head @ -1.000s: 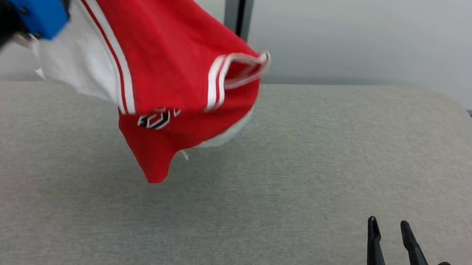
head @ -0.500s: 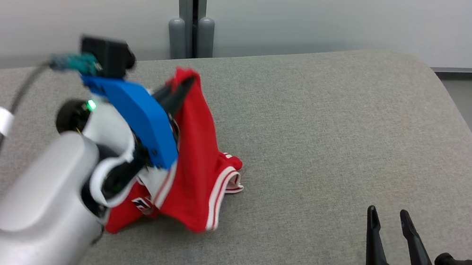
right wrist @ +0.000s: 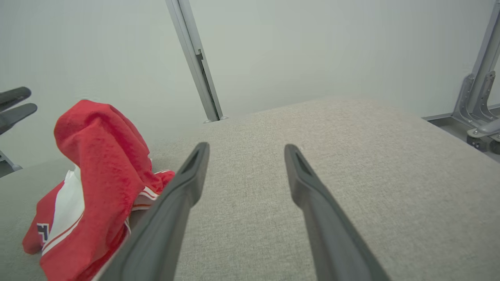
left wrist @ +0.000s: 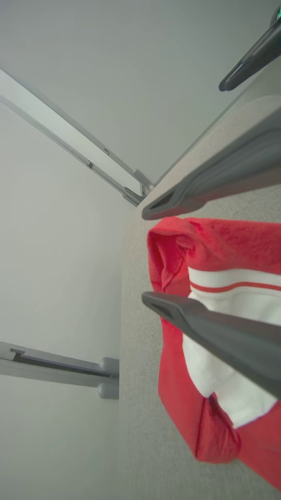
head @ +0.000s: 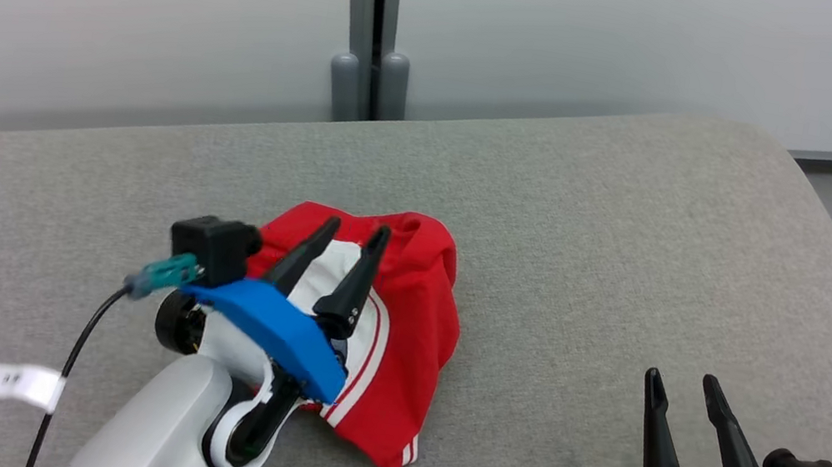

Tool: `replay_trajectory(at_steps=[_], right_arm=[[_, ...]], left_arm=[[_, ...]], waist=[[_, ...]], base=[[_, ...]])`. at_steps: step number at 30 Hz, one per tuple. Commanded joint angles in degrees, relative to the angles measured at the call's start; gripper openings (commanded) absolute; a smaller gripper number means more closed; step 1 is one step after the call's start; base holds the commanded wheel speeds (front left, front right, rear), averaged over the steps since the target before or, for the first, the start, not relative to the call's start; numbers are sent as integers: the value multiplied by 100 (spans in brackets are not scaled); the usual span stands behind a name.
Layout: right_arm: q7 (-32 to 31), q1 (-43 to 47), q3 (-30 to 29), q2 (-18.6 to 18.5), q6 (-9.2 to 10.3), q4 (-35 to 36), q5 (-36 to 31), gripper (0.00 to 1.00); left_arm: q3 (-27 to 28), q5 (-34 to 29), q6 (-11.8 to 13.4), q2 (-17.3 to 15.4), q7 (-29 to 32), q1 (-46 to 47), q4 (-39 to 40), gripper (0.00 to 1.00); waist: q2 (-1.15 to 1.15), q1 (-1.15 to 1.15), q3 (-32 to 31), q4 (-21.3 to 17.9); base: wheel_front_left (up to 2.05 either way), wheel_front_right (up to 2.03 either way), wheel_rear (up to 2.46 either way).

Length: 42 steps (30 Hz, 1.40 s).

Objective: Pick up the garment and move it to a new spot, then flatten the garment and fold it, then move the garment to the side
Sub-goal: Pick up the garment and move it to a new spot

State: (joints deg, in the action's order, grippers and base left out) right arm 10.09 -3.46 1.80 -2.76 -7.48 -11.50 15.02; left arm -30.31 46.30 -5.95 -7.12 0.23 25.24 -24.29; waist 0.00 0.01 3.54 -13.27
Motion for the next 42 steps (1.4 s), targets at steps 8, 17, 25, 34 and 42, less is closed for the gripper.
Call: replay_trajectory(at_steps=[8,17,25,34,42], right_arm=[[-155,219,-54,-21,-3,145,-105,100],[-281,291,-164,-21,-3,317,-169,100],[-329,357,-214,-23,-3,360,-209,100],[-355,430,-281,-22,-3,349,-238,100],[-429,494,-333,-22,-3,319,-241,100]], left_arm=[[497,-447,176,-236,-1467,-904,455,100],[1858,-1281,58,68,-1545,-1881,1455,100],[2548,-2594,-25,235,-1547,-2575,1526,100],[2798,-3151,-14,188,-1549,-3015,1417,100],[2666,-3304,-59,77,-1549,-2979,1249,100]], waist=[[0,-1,-275,428],[0,-1,-243,856],[0,-1,-274,1142],[0,-1,-343,1217],[0,-1,-367,1253]], base=[[0,0,0],[0,0,0],[0,0,0],[0,0,0],[0,0,0]])
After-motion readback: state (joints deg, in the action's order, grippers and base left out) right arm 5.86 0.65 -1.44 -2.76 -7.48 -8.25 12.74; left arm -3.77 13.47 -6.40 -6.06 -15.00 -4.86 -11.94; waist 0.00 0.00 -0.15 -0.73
